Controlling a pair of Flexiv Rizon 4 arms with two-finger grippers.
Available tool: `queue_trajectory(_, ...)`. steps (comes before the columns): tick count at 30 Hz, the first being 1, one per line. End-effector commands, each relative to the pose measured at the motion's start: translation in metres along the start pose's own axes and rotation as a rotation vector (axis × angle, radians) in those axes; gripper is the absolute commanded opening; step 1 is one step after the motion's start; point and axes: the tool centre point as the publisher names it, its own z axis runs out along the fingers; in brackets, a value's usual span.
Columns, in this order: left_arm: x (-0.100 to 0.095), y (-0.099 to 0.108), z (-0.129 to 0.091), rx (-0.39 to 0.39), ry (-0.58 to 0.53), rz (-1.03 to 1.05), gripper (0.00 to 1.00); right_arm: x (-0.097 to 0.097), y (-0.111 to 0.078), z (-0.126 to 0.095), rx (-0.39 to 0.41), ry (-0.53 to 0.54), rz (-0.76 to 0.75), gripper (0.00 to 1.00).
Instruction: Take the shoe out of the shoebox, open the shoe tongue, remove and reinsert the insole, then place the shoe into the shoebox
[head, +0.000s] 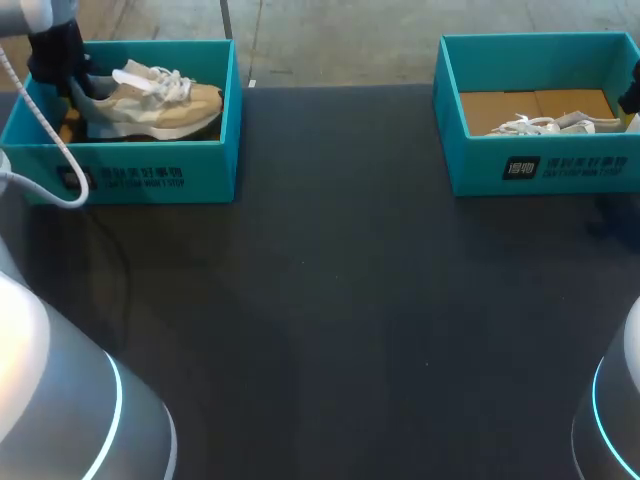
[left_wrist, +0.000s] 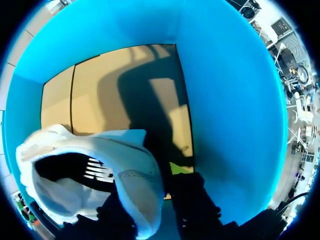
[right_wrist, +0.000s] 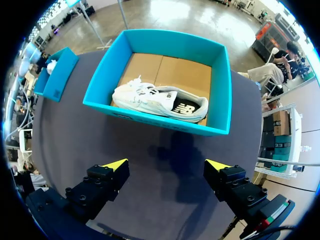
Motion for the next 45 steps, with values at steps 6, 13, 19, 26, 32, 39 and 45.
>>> queue_trajectory(6, 0.004, 0.000, -0.012, 0.019, 0.013, 0.020, 0.00, 0.000, 0.000, 0.000, 0.000, 0.001, 0.000, 1.00)
queue_trajectory(13, 0.005, -0.006, -0.040, 0.014, 0.028, 0.039, 0.00, 0.000, 0.000, 0.000, 0.000, 0.001, 0.000, 1.00)
queue_trajectory(19, 0.003, -0.004, -0.069, -0.015, 0.059, -0.012, 0.00, 0.000, 0.000, 0.000, 0.000, 0.001, 0.000, 1.00)
queue_trajectory(26, -0.001, 0.000, -0.103, 0.002, 0.080, -0.083, 0.00, 0.000, 0.000, 0.000, 0.000, 0.001, 0.000, 1.00)
queue_trajectory(32, -0.008, 0.001, -0.126, -0.010, 0.107, -0.096, 0.00, 0.000, 0.000, 0.000, 0.000, 0.001, 0.000, 1.00)
queue_trajectory(39, -0.024, 0.000, -0.154, -0.026, 0.138, -0.091, 0.00, 0.000, 0.000, 0.000, 0.000, 0.001, 0.000, 1.00)
queue_trajectory(45, -0.047, -0.007, -0.172, -0.029, 0.154, -0.112, 0.00, 0.000, 0.000, 0.000, 0.000, 0.001, 0.000, 1.00)
